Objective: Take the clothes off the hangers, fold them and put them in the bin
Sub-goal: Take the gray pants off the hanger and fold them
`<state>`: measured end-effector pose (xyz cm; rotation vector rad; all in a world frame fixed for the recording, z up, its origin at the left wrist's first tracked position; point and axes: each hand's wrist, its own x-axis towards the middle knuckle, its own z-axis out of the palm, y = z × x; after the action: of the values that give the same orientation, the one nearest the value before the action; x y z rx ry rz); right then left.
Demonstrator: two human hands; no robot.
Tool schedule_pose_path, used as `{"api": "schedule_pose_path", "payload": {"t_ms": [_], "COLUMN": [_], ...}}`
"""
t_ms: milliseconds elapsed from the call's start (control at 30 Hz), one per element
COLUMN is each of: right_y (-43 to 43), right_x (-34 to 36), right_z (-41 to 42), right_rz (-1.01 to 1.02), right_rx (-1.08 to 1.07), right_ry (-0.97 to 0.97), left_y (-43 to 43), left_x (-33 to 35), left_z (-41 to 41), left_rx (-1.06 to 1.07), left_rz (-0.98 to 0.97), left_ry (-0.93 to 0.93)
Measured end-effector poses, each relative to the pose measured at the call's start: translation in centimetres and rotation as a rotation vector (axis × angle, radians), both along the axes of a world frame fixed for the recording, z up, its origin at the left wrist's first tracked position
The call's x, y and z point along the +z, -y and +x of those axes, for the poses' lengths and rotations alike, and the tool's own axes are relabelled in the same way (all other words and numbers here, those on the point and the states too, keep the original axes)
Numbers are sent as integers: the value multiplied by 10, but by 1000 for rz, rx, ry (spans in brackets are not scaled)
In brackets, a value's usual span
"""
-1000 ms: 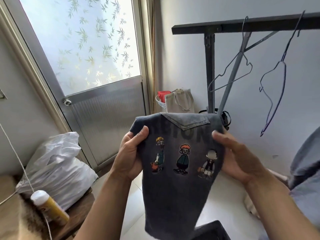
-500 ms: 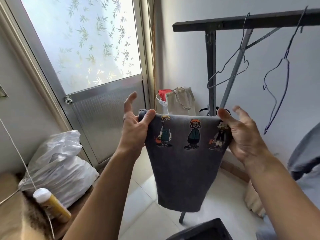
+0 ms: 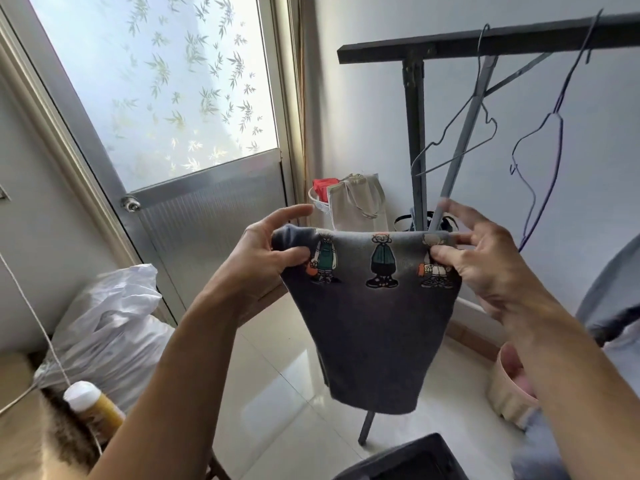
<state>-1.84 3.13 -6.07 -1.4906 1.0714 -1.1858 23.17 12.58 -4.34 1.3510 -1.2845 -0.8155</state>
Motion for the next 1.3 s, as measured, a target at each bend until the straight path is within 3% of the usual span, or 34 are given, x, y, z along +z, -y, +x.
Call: {"api": "schedule_pose_path", "payload": {"t_ms": [100,233,300,333,400,467,567,700,767,867,933,1133,1233,1300], "right_y": [2,-4,-10,-13,-18,-20,-21,-20,-18,-12,-10,9,10,-1], "right_x": [-6,-17,-23,-26,-30,-33,-29,-12,-7,-5,-5,-22,-31,-34], "right_z": [-1,-6,-11,-12,-10,-6,-8,-20,-24,-24,-19,-6,-2,6], "right_rz": [5,182,138,71,-106,-223,-287,-365,-337,-306,-303,-216,-186,-151], "right_rx": [-93,162,237,232,137,29,-82,-133,-113,-138,-142,-222,-236,-151], "right_ry": [32,406,387,268,-124,-366,-446,-500,-425,-278,-204,-116,-259,-256], "left_y": [-2,-4,-6,-8,-10,-10,-7,-4,-4,-6,-3,13,21,24], "left_x": [-1,-19,-33,-37,-42,-40,-34,-24,-18,-11,-8,-3,-6,-9], "left_z": [0,-8,-12,-14,-19,-21,-18,-6,-1,-5,-11,-22,-27,-30], "left_rx": [39,158,138,99,42,79,212,285,259,21,-39,-8,49,81], "left_rz": [75,56,22,13,5,-24,-100,-149,-169,-156,-147,-164,-143,-118], "left_ry": [-165,-399,-505,-515,-346,64,519,678,626,232,75,-46,-36,-28]}}
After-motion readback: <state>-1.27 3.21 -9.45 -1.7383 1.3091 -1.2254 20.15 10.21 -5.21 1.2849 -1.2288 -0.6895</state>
